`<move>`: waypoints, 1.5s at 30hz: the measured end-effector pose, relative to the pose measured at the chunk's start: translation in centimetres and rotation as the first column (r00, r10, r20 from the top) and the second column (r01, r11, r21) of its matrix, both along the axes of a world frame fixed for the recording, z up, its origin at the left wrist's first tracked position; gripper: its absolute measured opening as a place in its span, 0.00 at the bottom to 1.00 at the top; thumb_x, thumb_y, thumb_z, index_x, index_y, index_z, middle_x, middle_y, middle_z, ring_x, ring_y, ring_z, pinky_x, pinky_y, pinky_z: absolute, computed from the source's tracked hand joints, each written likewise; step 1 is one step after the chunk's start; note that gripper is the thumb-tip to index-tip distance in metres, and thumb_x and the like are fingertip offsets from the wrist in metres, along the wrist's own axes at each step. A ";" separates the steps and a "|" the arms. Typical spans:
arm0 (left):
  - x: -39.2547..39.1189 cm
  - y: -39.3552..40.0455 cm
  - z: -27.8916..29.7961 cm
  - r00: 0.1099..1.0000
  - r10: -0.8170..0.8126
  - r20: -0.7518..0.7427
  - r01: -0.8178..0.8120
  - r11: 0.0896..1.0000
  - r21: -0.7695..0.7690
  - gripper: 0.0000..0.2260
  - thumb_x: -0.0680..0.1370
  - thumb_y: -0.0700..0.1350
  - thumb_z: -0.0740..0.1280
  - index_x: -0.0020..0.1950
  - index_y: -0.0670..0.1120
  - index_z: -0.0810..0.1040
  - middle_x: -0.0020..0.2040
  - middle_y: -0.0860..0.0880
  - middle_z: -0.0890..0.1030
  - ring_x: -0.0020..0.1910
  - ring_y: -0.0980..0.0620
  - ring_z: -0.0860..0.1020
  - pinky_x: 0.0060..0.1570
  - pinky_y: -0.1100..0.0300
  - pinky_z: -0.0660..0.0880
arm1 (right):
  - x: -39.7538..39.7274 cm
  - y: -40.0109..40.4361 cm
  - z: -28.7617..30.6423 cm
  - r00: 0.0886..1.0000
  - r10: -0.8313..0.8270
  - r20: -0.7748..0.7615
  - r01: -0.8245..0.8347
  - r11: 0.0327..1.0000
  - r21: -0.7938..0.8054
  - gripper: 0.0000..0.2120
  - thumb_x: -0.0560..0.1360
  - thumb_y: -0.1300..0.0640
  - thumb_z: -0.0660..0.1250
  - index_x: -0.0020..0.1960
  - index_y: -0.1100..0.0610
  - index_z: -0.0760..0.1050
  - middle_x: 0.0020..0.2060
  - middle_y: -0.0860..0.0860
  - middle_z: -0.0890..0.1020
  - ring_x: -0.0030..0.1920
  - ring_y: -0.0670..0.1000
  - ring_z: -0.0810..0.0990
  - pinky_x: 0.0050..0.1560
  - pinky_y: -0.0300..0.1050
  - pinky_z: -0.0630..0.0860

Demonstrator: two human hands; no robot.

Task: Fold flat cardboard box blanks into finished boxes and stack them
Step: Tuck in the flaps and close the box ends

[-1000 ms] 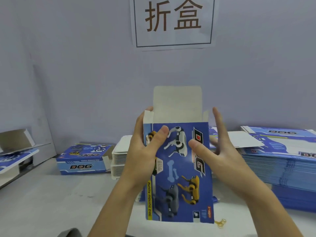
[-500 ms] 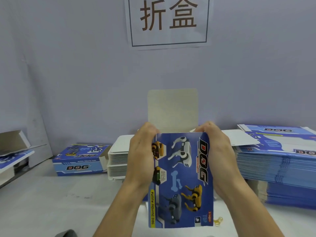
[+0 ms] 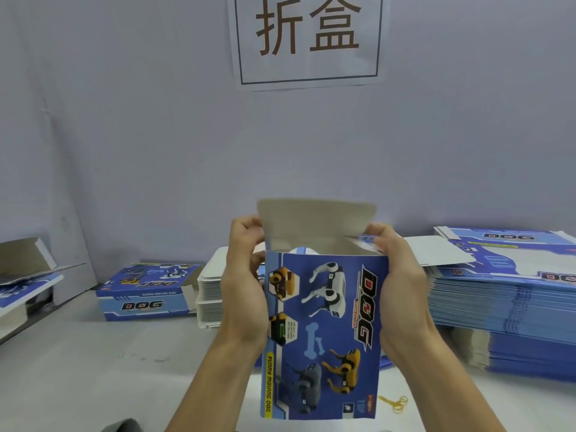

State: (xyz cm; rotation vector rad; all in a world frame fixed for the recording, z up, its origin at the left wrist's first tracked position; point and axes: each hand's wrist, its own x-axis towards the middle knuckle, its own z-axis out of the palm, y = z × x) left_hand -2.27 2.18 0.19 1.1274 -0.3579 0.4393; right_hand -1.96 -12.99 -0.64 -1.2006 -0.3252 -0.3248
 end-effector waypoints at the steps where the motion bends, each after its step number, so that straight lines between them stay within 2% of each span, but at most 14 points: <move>1: 0.0 0.1 -0.1 1.000 0.014 -0.020 -0.014 0.999 -0.036 0.19 0.74 0.60 0.61 0.50 0.46 0.77 0.53 0.42 0.83 0.47 0.34 0.81 0.41 0.42 0.76 | -0.1 0.0 -0.3 1.000 -0.009 0.005 0.009 0.999 0.034 0.19 0.75 0.40 0.57 0.49 0.54 0.76 0.40 0.59 0.83 0.35 0.57 0.83 0.33 0.48 0.78; 3: 0.0 0.3 0.0 0.998 0.045 -0.038 -0.047 0.997 -0.057 0.20 0.72 0.64 0.63 0.42 0.47 0.77 0.55 0.44 0.82 0.51 0.33 0.82 0.45 0.37 0.75 | 0.0 -0.1 -0.1 1.000 -0.004 0.024 0.003 0.998 0.058 0.22 0.76 0.38 0.56 0.46 0.56 0.76 0.46 0.62 0.84 0.38 0.58 0.84 0.34 0.47 0.80; 7: 0.2 0.4 0.1 0.994 0.083 0.075 -0.089 0.993 0.081 0.04 0.73 0.49 0.63 0.41 0.49 0.74 0.51 0.52 0.81 0.47 0.39 0.82 0.40 0.45 0.77 | -0.2 -0.7 0.3 0.993 0.095 0.069 -0.084 0.985 -0.150 0.09 0.83 0.58 0.58 0.45 0.58 0.71 0.38 0.58 0.79 0.29 0.43 0.81 0.32 0.36 0.77; 12: 0.3 0.6 -0.3 0.989 0.012 0.147 -0.046 0.974 0.224 0.12 0.78 0.50 0.59 0.45 0.50 0.81 0.56 0.52 0.80 0.57 0.42 0.81 0.47 0.41 0.80 | -0.4 -0.2 -0.3 0.992 0.040 0.119 -0.033 0.998 -0.058 0.10 0.74 0.46 0.62 0.48 0.46 0.80 0.46 0.58 0.84 0.41 0.57 0.85 0.41 0.54 0.80; 15: 0.1 0.4 0.0 0.990 0.026 0.136 -0.057 0.971 0.231 0.12 0.77 0.53 0.62 0.44 0.46 0.79 0.54 0.50 0.79 0.50 0.49 0.84 0.33 0.60 0.79 | 0.0 -0.4 0.1 0.983 0.128 0.134 -0.120 0.990 -0.069 0.13 0.78 0.46 0.60 0.45 0.47 0.83 0.48 0.60 0.85 0.41 0.53 0.86 0.38 0.45 0.81; 17: 0.1 0.3 0.0 0.990 0.041 0.135 -0.076 0.961 0.264 0.12 0.76 0.54 0.64 0.45 0.45 0.77 0.52 0.53 0.80 0.46 0.51 0.85 0.29 0.62 0.77 | 0.3 -0.8 0.7 0.984 0.135 0.113 -0.114 0.979 -0.171 0.09 0.78 0.52 0.65 0.42 0.47 0.82 0.51 0.64 0.83 0.36 0.46 0.86 0.34 0.36 0.79; 18: 0.1 0.4 0.0 0.989 0.046 0.141 -0.084 0.956 0.282 0.11 0.75 0.54 0.65 0.45 0.45 0.76 0.51 0.55 0.80 0.47 0.50 0.85 0.29 0.57 0.79 | 0.1 -0.7 0.9 0.985 0.141 0.104 -0.120 0.975 -0.187 0.04 0.74 0.53 0.68 0.46 0.49 0.81 0.50 0.63 0.83 0.36 0.47 0.86 0.33 0.38 0.80; 20: 0.0 0.6 0.0 0.989 0.051 0.140 -0.091 0.949 0.302 0.10 0.74 0.55 0.68 0.45 0.49 0.77 0.52 0.56 0.80 0.49 0.43 0.84 0.37 0.40 0.80 | 0.1 -0.9 0.4 0.976 0.187 0.113 -0.167 0.972 -0.165 0.17 0.67 0.47 0.69 0.55 0.50 0.77 0.48 0.62 0.84 0.42 0.56 0.86 0.37 0.47 0.82; 23: -0.4 0.9 0.2 0.990 0.020 0.138 -0.061 0.951 0.304 0.10 0.71 0.59 0.68 0.45 0.55 0.79 0.56 0.56 0.79 0.51 0.30 0.79 0.41 0.27 0.75 | -0.2 -0.9 -0.2 0.971 0.183 0.155 -0.161 0.976 -0.146 0.18 0.65 0.45 0.68 0.54 0.47 0.78 0.49 0.62 0.84 0.43 0.60 0.86 0.39 0.54 0.81; 28: -0.6 1.6 0.2 0.980 -0.096 0.173 0.026 0.929 0.370 0.12 0.73 0.52 0.76 0.51 0.52 0.78 0.59 0.57 0.78 0.54 0.47 0.84 0.40 0.55 0.83 | 0.0 -1.1 -0.2 0.967 0.207 0.148 -0.185 0.971 -0.152 0.17 0.68 0.43 0.69 0.53 0.50 0.78 0.52 0.61 0.83 0.46 0.60 0.85 0.44 0.58 0.82; 33: -0.2 1.5 0.1 0.969 -0.028 0.245 -0.076 0.911 0.404 0.12 0.72 0.45 0.71 0.53 0.45 0.74 0.51 0.62 0.82 0.49 0.55 0.85 0.41 0.67 0.80 | 0.1 -1.3 -0.5 0.950 0.283 0.133 -0.254 0.946 -0.204 0.21 0.69 0.38 0.73 0.57 0.48 0.76 0.51 0.59 0.84 0.47 0.58 0.85 0.43 0.53 0.83; 37: -0.1 1.6 0.0 0.963 -0.005 0.271 -0.104 0.917 0.386 0.11 0.72 0.49 0.74 0.50 0.48 0.77 0.55 0.58 0.79 0.55 0.53 0.82 0.44 0.65 0.79 | 0.2 -1.2 -0.4 0.964 0.208 0.163 -0.181 0.969 -0.166 0.14 0.70 0.44 0.69 0.54 0.47 0.77 0.46 0.55 0.85 0.44 0.57 0.86 0.39 0.51 0.82; 43: -0.6 1.4 0.1 0.988 -0.048 0.147 0.004 0.958 0.287 0.20 0.66 0.70 0.72 0.45 0.56 0.79 0.61 0.56 0.77 0.60 0.46 0.81 0.39 0.50 0.83 | -0.2 -1.3 0.0 0.964 0.184 0.192 -0.155 0.976 -0.154 0.14 0.70 0.44 0.70 0.53 0.48 0.77 0.45 0.54 0.85 0.43 0.57 0.86 0.37 0.50 0.82; 45: -0.6 1.0 0.4 0.987 -0.029 0.159 -0.012 0.967 0.254 0.15 0.71 0.66 0.71 0.44 0.55 0.78 0.59 0.57 0.78 0.59 0.45 0.81 0.38 0.54 0.82 | -0.4 -1.3 0.1 0.959 0.202 0.200 -0.173 0.973 -0.155 0.17 0.70 0.41 0.73 0.54 0.47 0.77 0.47 0.53 0.85 0.45 0.57 0.87 0.38 0.50 0.83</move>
